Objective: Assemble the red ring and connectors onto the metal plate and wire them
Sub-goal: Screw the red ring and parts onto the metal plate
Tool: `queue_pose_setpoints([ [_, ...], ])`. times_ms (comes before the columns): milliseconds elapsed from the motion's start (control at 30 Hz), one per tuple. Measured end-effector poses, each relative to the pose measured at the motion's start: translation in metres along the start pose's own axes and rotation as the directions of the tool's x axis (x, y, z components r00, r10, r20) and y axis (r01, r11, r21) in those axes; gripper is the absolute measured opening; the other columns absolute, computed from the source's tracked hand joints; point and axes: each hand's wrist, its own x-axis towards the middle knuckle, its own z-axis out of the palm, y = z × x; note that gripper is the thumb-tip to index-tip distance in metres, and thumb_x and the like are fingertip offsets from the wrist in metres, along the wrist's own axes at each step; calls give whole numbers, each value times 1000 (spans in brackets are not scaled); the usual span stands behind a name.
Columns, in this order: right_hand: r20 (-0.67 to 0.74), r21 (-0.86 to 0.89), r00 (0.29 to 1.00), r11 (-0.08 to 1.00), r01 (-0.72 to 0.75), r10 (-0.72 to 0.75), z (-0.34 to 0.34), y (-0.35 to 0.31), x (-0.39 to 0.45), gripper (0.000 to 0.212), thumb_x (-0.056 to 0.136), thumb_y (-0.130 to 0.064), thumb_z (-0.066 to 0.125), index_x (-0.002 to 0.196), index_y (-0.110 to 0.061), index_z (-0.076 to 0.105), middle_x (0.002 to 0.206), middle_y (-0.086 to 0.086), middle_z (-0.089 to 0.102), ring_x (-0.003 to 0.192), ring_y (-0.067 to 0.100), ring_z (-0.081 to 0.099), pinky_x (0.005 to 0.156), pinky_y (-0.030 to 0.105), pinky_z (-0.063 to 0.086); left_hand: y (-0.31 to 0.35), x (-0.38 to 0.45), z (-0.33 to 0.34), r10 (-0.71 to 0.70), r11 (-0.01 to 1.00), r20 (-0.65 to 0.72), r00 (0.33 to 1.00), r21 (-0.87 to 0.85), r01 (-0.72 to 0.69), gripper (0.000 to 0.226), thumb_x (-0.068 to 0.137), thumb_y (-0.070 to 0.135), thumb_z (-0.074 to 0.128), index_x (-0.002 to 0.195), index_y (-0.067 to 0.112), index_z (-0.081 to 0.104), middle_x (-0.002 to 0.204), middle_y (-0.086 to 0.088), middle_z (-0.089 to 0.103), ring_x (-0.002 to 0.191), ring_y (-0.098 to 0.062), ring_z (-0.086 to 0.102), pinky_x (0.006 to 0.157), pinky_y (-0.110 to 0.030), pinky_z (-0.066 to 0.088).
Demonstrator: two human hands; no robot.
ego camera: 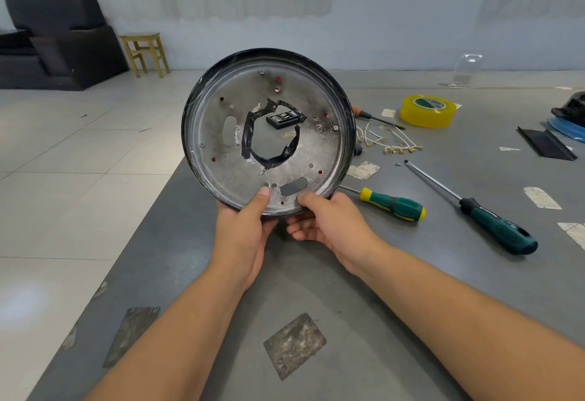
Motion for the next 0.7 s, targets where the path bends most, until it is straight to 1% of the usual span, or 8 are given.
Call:
queue_pose_setpoints([
  [100,1,-6,1000,1000,19,-19,0,2,0,19,102,-18,58,106,-3,69,73,14,72,60,22,71,54,27,57,0,1,-1,-5,1000,2,1000,27,5,40,101,-1,61,141,1,57,127,-17,73,114,-29,73,88,-36,64],
  [200,-11,-12,1000,1000,22,-22,0,3,1,20,102,-18,59,107,-2,69,72,14,72,60,22,71,54,27,56,-1,1,-2,-10,999,17,1000,36,9,40,100,-2,62,140,-1,58,126,-18,73,114,-31,73,90,-37,63],
  [400,-17,-31,1000,999,13,-13,0,5,4,20,102,-19,58,108,-2,69,71,13,72,60,22,71,53,27,56,-3,4,-3,2,999,-2,1000,48,-2,36,99,-5,63,134,-1,62,120,-17,76,110,-29,75,85,-34,64],
  [500,-24,-35,1000,999,-2,1,0,5,5,19,101,-19,59,107,-4,70,72,13,73,62,23,72,54,27,56,-4,5,-4,2,999,-14,1000,39,-2,34,98,-6,63,131,-1,64,116,-16,77,104,-27,77,78,-32,64],
  [700,-27,-44,1000,999,-8,7,0,5,6,22,100,-20,60,113,-4,68,76,15,75,65,25,74,57,28,58,-5,7,-4,11,1000,-22,1000,17,-10,33,97,-7,64,129,0,65,109,-12,80,98,-23,78,73,-29,63],
])
